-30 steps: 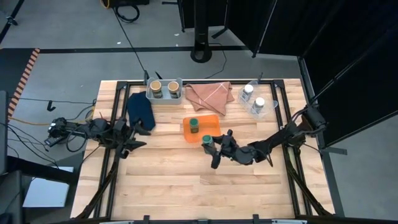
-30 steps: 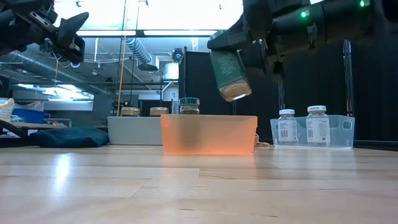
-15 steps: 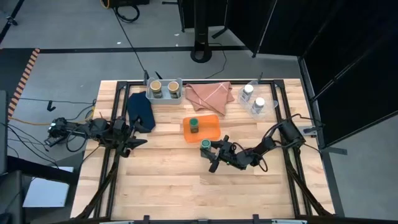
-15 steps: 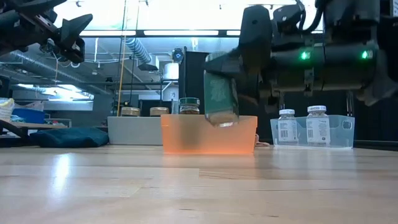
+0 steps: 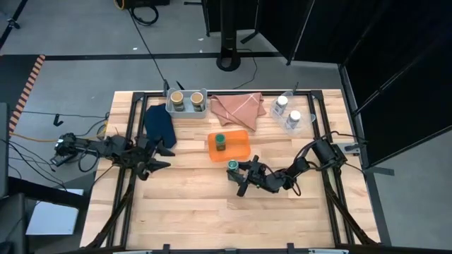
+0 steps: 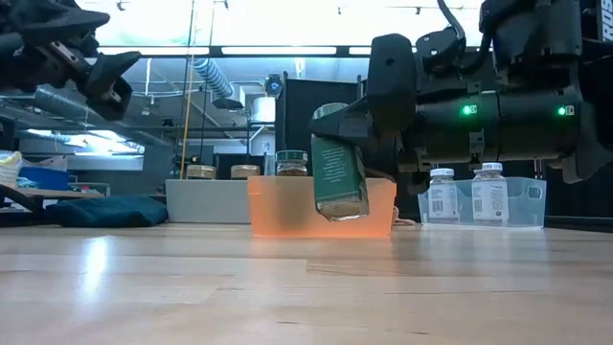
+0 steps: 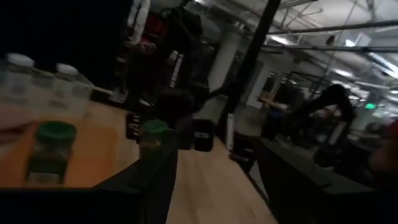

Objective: Sort spices by type
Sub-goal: Put the green seasoning bottle into the orange bin

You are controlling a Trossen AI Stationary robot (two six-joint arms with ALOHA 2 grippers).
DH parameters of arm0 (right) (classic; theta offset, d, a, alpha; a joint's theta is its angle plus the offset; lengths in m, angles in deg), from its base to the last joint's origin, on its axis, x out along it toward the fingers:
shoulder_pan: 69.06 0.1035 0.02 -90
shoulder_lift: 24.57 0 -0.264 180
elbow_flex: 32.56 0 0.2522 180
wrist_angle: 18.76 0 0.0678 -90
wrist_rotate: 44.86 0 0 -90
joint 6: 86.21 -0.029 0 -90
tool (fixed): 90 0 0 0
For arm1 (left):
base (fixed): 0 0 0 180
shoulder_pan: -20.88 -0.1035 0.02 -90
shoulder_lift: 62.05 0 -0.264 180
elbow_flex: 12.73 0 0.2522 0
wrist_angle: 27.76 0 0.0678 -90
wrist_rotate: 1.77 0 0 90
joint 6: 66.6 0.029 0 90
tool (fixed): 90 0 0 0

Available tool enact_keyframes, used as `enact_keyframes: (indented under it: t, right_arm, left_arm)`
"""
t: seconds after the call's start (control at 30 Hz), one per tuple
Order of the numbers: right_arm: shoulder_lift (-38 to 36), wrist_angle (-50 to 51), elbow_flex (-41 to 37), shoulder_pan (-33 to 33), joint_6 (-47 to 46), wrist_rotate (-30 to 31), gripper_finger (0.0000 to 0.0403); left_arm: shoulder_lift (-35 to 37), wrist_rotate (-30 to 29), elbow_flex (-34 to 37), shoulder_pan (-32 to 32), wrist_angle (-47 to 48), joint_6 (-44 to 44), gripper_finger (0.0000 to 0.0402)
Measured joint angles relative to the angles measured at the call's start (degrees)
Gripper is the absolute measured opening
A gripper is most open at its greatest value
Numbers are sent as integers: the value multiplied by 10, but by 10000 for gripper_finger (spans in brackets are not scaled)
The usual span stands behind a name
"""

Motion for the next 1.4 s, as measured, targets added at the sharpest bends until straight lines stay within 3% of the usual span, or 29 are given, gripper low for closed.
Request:
enact_keyframes:
  t: [0.23,0.6,1.4]
  right_arm:
    - [0,24,0,0,-30,-2,204]
    - [-1,77,1,0,-82,-20,205]
    - [-1,121,0,1,20,-63,226]
  left_arm:
    - [0,-47,0,0,16,91,224]
    - [0,-71,0,0,31,125,224]
    - [0,-73,0,0,33,118,224]
